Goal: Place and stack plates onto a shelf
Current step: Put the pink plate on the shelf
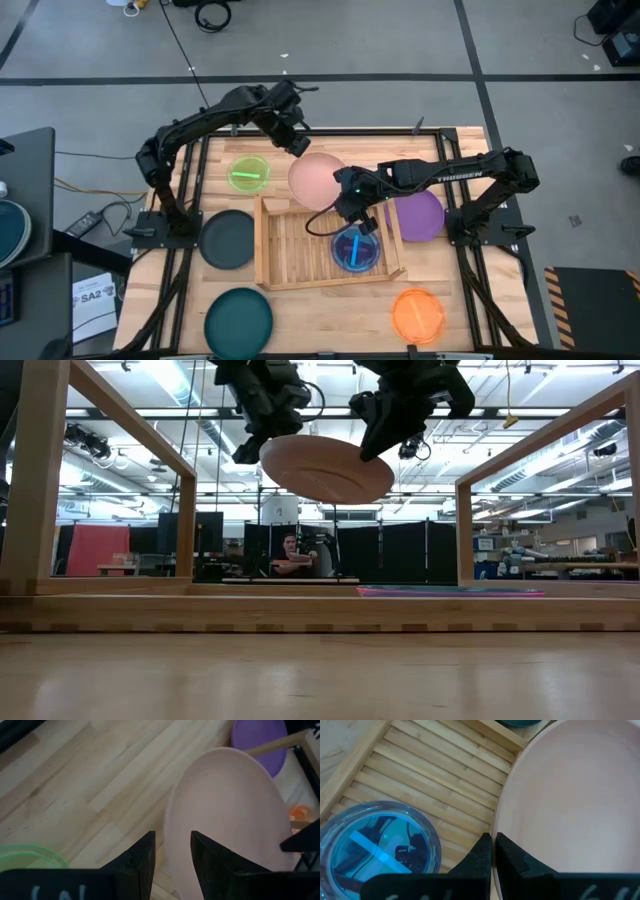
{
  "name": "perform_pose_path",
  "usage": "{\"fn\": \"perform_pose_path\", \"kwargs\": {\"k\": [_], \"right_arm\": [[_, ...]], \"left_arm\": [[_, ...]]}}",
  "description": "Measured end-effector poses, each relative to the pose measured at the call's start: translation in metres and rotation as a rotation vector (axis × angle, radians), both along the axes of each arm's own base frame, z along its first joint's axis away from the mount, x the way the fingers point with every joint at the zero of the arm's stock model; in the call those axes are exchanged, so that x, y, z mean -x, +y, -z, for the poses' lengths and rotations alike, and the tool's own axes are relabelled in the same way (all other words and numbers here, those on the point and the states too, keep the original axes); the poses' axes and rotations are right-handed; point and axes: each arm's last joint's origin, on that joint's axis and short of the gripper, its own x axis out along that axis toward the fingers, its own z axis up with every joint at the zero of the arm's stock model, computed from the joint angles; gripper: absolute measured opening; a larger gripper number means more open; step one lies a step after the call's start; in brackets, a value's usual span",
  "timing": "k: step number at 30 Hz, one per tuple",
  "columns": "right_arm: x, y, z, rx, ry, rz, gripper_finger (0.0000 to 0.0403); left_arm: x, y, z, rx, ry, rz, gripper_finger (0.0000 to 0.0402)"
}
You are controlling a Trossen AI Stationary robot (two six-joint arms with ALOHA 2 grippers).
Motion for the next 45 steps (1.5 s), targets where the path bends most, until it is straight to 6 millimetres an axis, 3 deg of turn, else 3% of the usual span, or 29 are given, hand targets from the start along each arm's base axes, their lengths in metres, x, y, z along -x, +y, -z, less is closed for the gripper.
{"fn": "perform_pose_path", "kwargs": {"k": [32,36,45], "right_arm": [[-0.004,-0.001,-0.003,0.035,-0.049,0.028,0.0016],[-0.004,-0.001,-0.003,0.036,-0.049,0.026,0.0016],[-0.005,-0.001,-0.004,0.029,-0.07,0.029,0.0026]], "left_arm": [[-0.006,-0.016,0.016,0.008,0.155,0.022,0.0128],[-0.007,-0.015,0.016,0.002,0.15,0.02,0.0108],[-0.009,-0.014,0.015,-0.002,0.129,0.007,0.0016]]}}
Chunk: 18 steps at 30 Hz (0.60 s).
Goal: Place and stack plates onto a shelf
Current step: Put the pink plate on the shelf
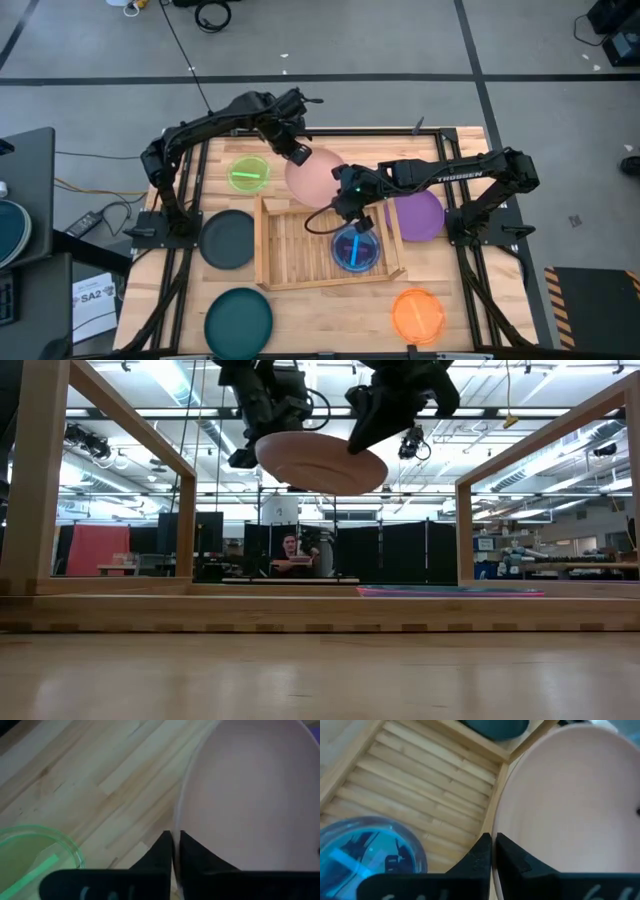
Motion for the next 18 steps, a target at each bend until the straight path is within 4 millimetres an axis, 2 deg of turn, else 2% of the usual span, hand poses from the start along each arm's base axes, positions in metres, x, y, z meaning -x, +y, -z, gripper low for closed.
{"fn": "perform_pose_path", "kwargs": {"k": [13,18], "right_arm": [[-0.0022,0.0,-0.003,-0.002,-0.039,0.004,0.0049],[-0.0022,-0.0002,-0.003,-0.003,-0.039,0.005,0.0087]], "left_arm": [[0.0008,-0.0007,0.0006,-0.005,0.013,0.016,0.0017],[0.0008,-0.0009,0.0005,-0.016,0.013,0.042,0.0017]]}}
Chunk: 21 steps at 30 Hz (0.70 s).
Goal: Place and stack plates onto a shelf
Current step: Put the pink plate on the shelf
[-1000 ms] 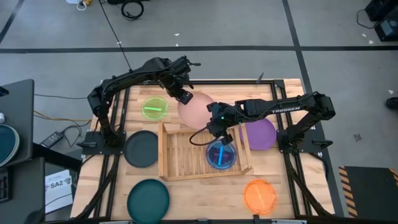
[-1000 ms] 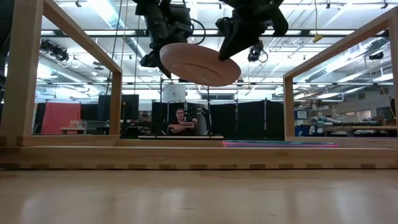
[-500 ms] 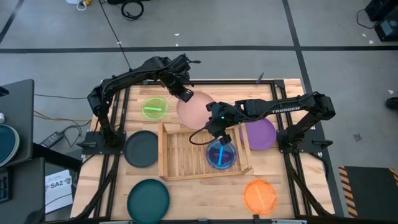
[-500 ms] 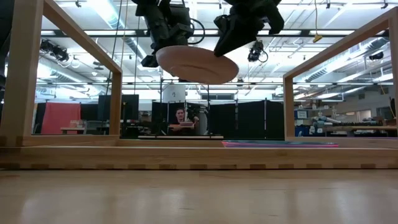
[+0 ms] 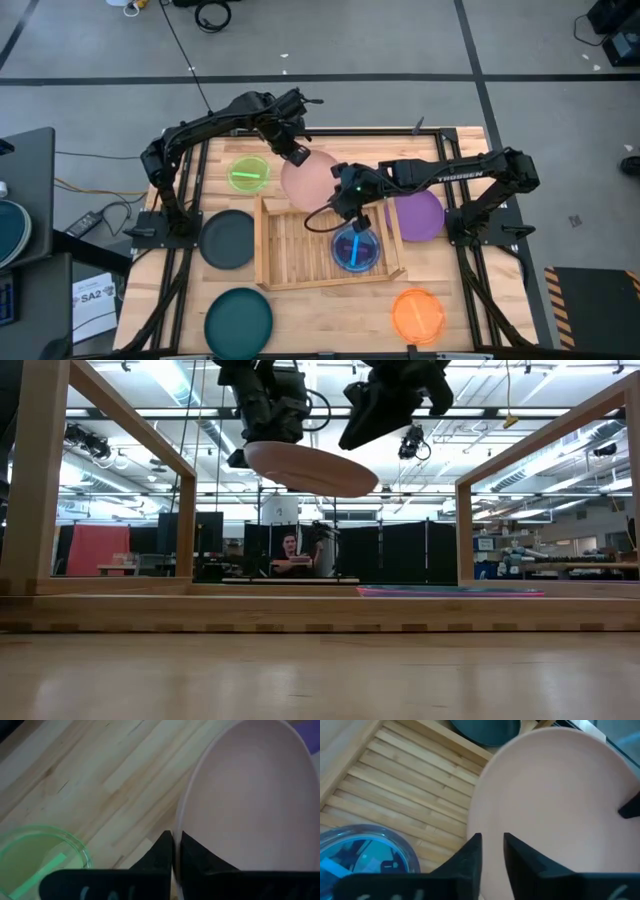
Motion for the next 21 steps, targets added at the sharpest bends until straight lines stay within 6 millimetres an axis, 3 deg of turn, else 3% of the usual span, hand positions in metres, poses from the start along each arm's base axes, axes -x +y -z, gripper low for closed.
{"fn": "perform_pose_path", "kwargs": {"k": [5,10,21], "right_arm": [[0.0,0.005,-0.001,0.025,-0.007,0.009,0.0134],[0.005,0.008,-0.01,0.093,0.008,0.045,0.0147],[0.064,0.002,-0.07,0.038,-0.123,0.116,0.0147]], "left_arm": [[-0.003,-0.006,0.0,-0.023,0.0,0.078,0.0017],[-0.007,-0.019,0.001,-0.044,0.019,0.202,0.0017],[-0.019,-0.069,0.033,-0.041,0.102,0.491,0.0017]]}}
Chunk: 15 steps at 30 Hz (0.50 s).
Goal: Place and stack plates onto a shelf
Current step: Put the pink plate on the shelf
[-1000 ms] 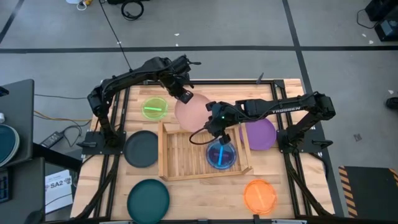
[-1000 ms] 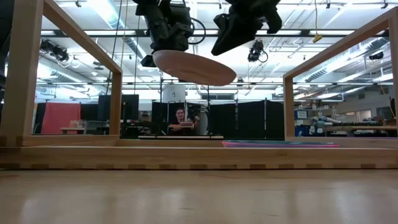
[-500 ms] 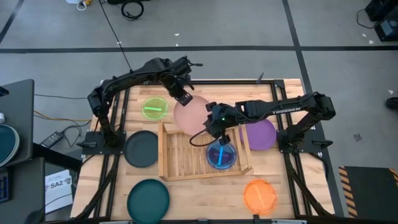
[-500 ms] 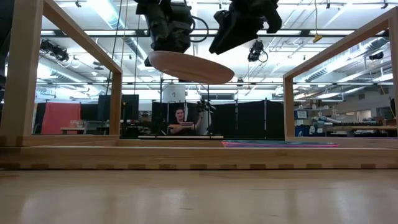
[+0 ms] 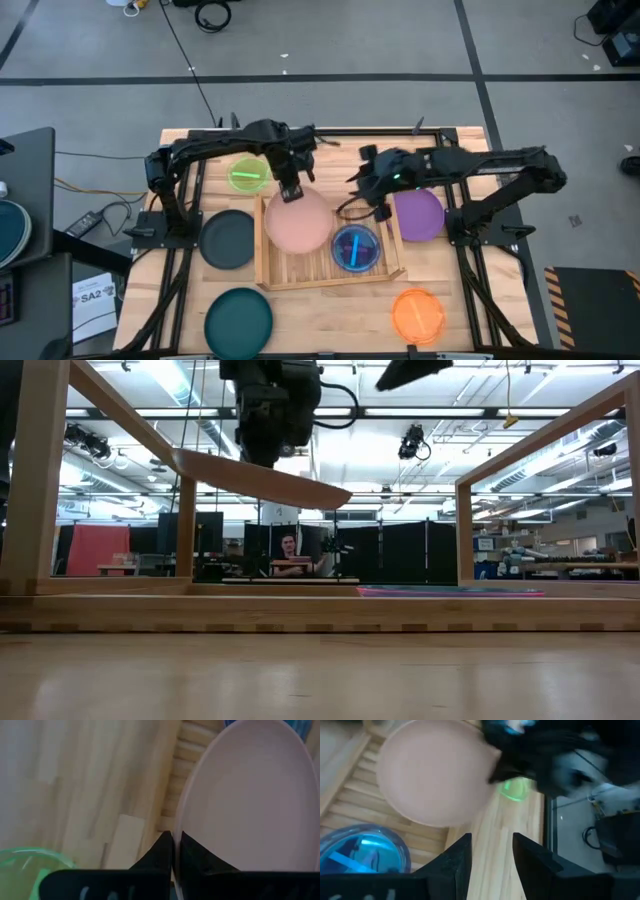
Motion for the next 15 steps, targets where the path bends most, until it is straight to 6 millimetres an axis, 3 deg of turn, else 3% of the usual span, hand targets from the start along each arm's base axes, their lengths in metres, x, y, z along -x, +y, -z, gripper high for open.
{"fn": "perform_pose_path", "kwargs": {"k": [8,15], "right_arm": [[0.042,-0.013,-0.026,-0.054,-0.075,0.096,0.0147],[0.063,-0.023,-0.039,-0.052,-0.134,0.141,0.0147]], "left_arm": [[-0.01,-0.029,0.024,-0.012,-0.021,0.112,0.0016],[-0.013,-0.041,0.041,-0.019,-0.043,0.155,0.0016]]}}
